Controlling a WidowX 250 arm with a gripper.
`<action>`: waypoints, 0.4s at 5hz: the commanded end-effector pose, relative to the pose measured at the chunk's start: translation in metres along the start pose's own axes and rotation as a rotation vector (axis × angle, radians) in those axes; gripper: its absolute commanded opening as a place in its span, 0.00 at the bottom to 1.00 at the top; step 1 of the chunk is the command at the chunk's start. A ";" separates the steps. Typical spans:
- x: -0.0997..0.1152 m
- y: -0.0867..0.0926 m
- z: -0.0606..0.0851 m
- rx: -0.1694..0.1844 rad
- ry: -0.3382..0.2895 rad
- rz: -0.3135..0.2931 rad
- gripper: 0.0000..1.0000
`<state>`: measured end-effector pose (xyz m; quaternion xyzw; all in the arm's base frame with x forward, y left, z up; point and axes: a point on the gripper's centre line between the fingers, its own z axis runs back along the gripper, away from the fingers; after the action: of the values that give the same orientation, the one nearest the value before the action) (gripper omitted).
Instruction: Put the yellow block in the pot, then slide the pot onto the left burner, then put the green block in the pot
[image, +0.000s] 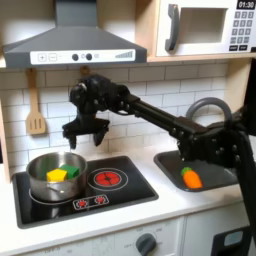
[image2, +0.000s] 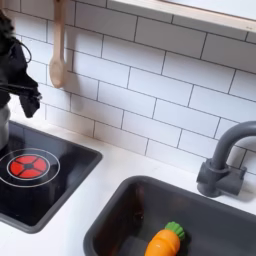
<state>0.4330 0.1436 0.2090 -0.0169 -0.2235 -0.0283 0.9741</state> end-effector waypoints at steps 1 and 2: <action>0.017 -0.007 0.013 -0.022 -0.150 0.004 1.00; 0.023 -0.007 0.013 -0.028 -0.206 0.026 1.00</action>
<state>0.4444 0.1372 0.2347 -0.0337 -0.3252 -0.0147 0.9449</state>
